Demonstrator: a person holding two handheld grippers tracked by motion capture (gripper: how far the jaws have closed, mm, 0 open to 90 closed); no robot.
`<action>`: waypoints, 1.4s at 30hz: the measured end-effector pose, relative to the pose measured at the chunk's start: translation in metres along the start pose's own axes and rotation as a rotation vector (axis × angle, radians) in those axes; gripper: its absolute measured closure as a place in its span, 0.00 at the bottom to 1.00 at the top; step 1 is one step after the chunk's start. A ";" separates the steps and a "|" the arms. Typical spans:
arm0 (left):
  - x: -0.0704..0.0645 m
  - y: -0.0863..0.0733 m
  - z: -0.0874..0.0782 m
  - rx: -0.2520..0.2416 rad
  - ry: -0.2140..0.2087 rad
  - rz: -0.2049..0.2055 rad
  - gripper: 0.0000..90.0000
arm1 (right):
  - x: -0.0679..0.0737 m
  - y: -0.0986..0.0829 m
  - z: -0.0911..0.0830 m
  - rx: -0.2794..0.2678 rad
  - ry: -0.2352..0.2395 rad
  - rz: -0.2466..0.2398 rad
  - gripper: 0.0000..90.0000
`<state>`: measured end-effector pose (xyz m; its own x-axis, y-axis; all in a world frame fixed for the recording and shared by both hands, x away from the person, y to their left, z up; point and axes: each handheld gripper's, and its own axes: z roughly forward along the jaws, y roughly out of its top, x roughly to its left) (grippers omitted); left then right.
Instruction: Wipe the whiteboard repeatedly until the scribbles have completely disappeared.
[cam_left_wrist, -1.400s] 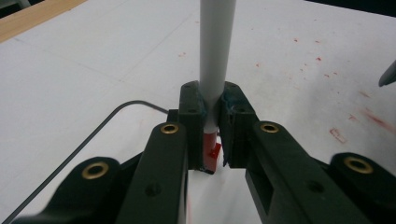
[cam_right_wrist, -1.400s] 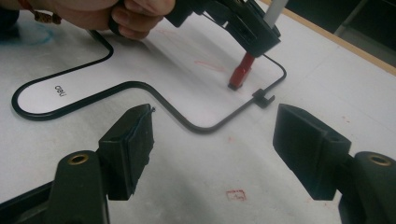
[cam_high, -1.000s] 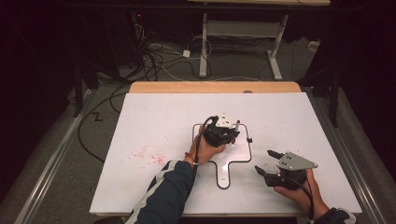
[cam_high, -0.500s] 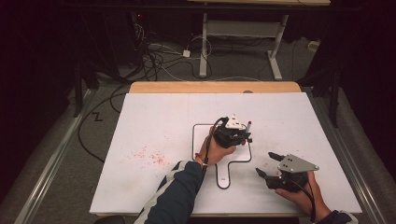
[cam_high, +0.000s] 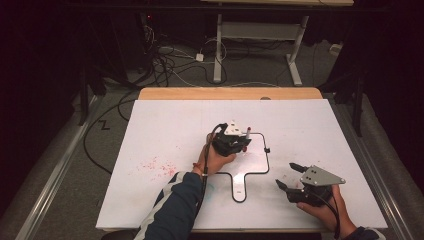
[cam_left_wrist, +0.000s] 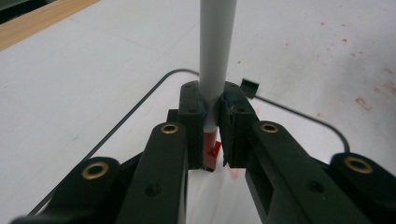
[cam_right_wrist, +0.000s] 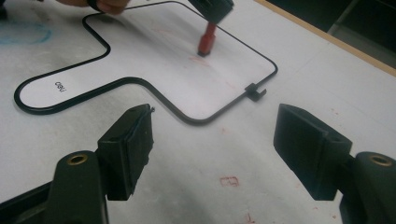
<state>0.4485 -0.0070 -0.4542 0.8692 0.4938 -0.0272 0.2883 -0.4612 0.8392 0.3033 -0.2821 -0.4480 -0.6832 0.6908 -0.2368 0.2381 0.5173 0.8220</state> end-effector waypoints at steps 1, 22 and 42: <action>0.003 -0.002 -0.004 0.003 0.005 0.000 0.88 | 0.000 0.000 0.000 0.001 0.001 -0.001 0.33; -0.045 0.027 0.045 -0.022 -0.046 0.041 0.88 | 0.000 -0.001 0.003 0.013 0.014 -0.004 0.32; 0.017 -0.026 -0.035 -0.014 -0.003 -0.065 0.88 | 0.000 -0.001 0.002 0.013 0.010 0.002 0.33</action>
<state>0.4416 0.0390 -0.4577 0.8498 0.5205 -0.0831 0.3386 -0.4181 0.8429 0.3040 -0.2816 -0.4495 -0.6894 0.6870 -0.2299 0.2485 0.5223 0.8157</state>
